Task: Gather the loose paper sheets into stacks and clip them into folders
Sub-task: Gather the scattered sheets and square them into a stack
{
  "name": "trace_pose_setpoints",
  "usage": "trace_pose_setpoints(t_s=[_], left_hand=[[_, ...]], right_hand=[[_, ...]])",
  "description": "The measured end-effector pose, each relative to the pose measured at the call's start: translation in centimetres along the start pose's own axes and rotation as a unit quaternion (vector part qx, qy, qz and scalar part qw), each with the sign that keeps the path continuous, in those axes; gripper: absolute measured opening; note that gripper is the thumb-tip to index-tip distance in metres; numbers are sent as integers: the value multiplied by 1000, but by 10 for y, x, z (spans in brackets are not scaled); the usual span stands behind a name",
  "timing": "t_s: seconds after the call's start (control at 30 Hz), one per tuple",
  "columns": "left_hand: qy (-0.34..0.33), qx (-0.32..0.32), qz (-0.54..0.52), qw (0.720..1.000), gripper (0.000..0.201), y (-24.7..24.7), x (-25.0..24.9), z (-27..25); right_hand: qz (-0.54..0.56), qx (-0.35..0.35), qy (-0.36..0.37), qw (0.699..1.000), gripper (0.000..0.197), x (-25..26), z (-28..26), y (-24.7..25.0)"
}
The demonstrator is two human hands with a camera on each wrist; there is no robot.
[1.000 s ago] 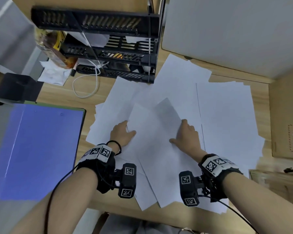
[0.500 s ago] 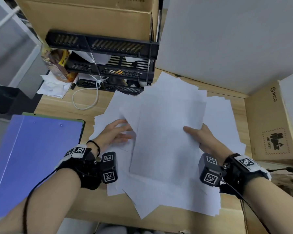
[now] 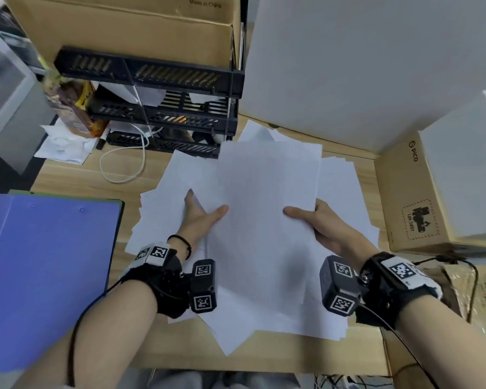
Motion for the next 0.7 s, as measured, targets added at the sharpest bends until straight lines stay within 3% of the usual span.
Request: trace_pose_setpoints(t_s=[0.1,0.13,0.2,0.27,0.37,0.43,0.57,0.67,0.7], left_hand=[[-52,5,-48,998,49,12,-22,-4],[-49,24,-71,996,42,16,-24,-5],[-48,92,-99,990,45,20,-22,-7],[-37,143,-44,988,50,21,-15,-10],[-56,107,71,990,29,22,-23,-10],[-94,70,67,991,21,25,-48,-12],[-170,126,-116,970,31,29,-101,-26],[-185,102,-18,977,62,32,-102,-24],[-173,94,17,980,64,32,-97,-22]], right_hand=[[-45,-7,15,999,35,3,2,3],[-72,-19,14,997,35,0,4,4],[-113,-63,12,992,33,-8,9,5],[-128,-93,9,987,29,-15,12,3],[-146,-58,8,988,32,-12,13,-5],[-105,-25,42,993,36,4,9,-10],[45,12,143,989,32,47,-7,-28],[22,38,161,986,30,49,-9,-38],[-9,25,150,988,31,41,-6,-38]])
Point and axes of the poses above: each hand's wrist, its own z-axis towards the middle knuckle, its own y-axis out of the back of the hand, x = y × z, the point moved 2 cm from there along z, towards the middle knuckle, and after that the axes turned 3 degrees about z, right-handed, at the moved point
